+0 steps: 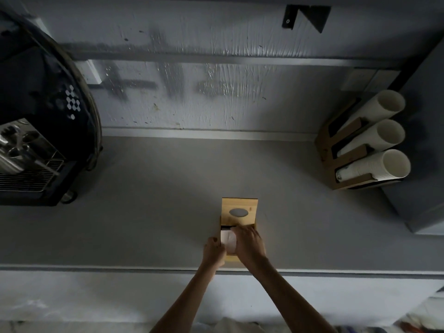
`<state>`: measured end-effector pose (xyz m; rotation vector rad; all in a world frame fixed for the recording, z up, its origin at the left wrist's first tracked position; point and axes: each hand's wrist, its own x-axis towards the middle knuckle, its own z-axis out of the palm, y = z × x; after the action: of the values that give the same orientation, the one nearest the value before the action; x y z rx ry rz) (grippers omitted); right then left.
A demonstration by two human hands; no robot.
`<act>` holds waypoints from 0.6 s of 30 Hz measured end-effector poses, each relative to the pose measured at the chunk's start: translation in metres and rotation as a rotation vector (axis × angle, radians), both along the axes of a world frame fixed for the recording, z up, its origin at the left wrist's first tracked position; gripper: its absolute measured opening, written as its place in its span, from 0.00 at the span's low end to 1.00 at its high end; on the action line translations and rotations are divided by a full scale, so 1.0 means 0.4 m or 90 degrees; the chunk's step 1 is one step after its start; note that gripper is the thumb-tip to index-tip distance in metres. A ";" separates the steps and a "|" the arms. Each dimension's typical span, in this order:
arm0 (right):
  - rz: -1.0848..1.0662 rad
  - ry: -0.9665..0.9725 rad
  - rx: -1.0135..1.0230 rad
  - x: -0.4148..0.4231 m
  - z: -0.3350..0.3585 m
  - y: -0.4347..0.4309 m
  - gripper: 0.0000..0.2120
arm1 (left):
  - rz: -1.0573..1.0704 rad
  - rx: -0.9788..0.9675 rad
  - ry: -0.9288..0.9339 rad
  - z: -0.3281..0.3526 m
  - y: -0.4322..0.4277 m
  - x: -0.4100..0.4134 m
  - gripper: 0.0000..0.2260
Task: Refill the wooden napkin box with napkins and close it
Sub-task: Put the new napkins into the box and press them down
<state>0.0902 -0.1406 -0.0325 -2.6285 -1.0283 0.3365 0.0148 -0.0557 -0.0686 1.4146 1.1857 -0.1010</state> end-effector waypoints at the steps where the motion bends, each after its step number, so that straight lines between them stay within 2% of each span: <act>1: -0.003 0.008 -0.033 0.003 0.000 0.008 0.14 | 0.009 0.008 -0.002 -0.013 0.003 -0.001 0.11; 4: -0.004 0.022 -0.117 0.009 0.004 0.028 0.13 | 0.038 -0.021 -0.006 -0.110 0.011 0.008 0.10; 7: 0.030 0.048 -0.228 0.020 0.022 0.063 0.16 | 0.075 -0.069 -0.019 -0.161 0.015 0.006 0.07; 9: 0.066 0.072 -0.310 0.037 0.026 0.087 0.18 | 0.102 -0.107 -0.044 -0.076 0.002 -0.012 0.04; 12: 0.103 0.162 -0.395 0.053 0.032 0.109 0.20 | 0.161 -0.208 -0.108 0.026 -0.018 -0.032 0.06; 14: 0.109 0.212 -0.410 0.065 0.039 0.118 0.18 | 0.182 -0.259 -0.130 0.023 -0.015 -0.037 0.05; 18: 0.091 0.233 -0.398 0.089 0.060 0.142 0.15 | 0.214 -0.304 -0.144 0.021 -0.012 -0.035 0.05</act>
<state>0.1256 -0.0837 -0.0087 -2.8332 -1.1131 1.3044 0.0007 -0.0603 -0.0601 0.7780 1.1037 0.0122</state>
